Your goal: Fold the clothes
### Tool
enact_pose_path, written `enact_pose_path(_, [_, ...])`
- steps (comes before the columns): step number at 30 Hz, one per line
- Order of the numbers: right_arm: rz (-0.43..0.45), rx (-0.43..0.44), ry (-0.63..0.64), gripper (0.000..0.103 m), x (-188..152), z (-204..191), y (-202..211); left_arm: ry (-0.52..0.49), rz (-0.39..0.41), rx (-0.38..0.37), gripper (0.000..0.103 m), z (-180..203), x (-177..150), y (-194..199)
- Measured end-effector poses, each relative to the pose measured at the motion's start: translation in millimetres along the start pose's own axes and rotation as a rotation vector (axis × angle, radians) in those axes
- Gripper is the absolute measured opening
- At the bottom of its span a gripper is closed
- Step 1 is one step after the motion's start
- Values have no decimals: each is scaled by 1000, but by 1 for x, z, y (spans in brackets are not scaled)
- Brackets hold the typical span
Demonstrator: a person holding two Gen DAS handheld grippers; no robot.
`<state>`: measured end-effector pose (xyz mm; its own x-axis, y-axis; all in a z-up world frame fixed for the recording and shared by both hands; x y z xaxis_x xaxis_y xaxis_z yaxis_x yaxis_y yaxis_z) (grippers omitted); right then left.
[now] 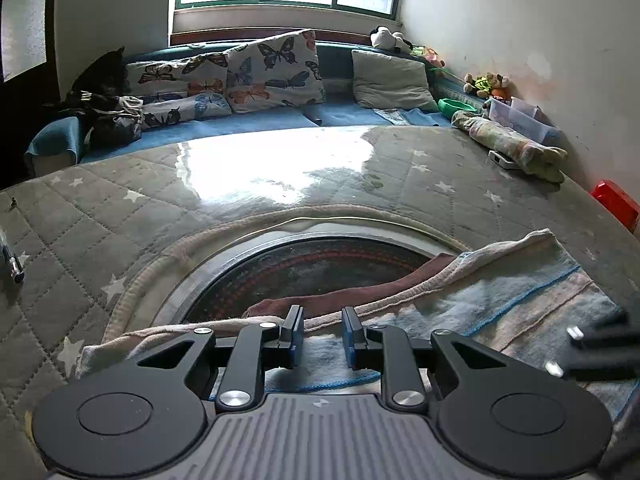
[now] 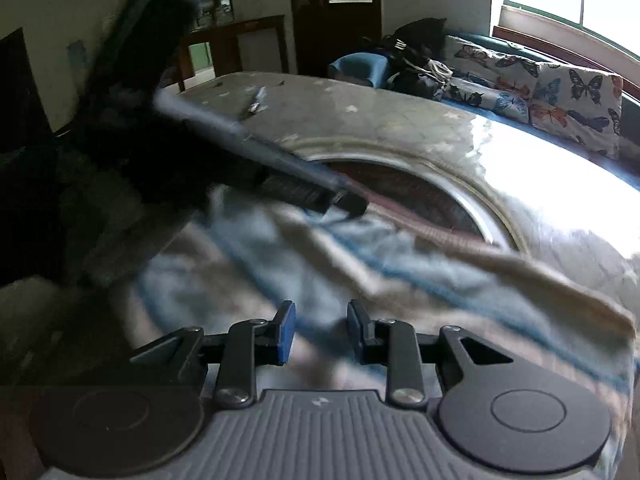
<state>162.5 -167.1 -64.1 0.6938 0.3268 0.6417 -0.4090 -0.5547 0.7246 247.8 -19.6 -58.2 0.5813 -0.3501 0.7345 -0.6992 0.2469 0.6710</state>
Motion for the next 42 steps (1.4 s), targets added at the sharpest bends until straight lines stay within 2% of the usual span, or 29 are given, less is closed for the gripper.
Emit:
enact_pose_path(6, [-12, 29, 16, 31, -32, -16, 27, -7, 1, 31, 23, 3, -1, 2])
enact_pose_path(9, [-10, 51, 4, 31, -43, -20, 41, 2, 15, 55, 24, 3, -3, 16])
enact_pose_path(11, [33, 34, -23, 32, -42, -15, 54, 1, 34, 63, 24, 4, -6, 29])
enact_pose_path(14, [92, -8, -105, 32, -41, 4, 69, -19, 52, 77, 24, 7, -18, 54])
enact_pose_path(17, [164, -109, -195, 32, -45, 32, 87, -39, 52, 100, 24, 12, -36, 74])
enact_pose_path(25, [182, -256, -359, 32, -77, 84, 112, -51, 16, 145, 24, 17, -91, 113])
enact_pose_path(27, [187, -250, -383, 32, -83, 89, 115, -39, 21, 153, 24, 16, -99, 120])
enact_pose_path(36, [222, -291, -321, 32, -73, 78, 114, 20, 32, 201, 25, 6, -111, 136])
enact_pose_path(39, [219, -276, -304, 32, -70, 76, 108, 70, 37, 217, 26, 1, -116, 140])
enact_pose_path(42, [204, -279, -305, 33, -72, 80, 100, 109, 31, 242, 33, -2, -120, 143])
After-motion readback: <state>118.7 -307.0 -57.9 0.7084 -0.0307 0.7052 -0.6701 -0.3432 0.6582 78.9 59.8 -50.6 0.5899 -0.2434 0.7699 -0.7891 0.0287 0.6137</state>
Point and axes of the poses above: each gripper's, at about its wrist camera, not at the fingertips, and y roughly against the way its jaws point, z to its right, x to its top, the point moved 4 cm from there along -y, roughly the way its jaws point, and after that the axes turned 15 degrees about -y, right-handed, at the moved point
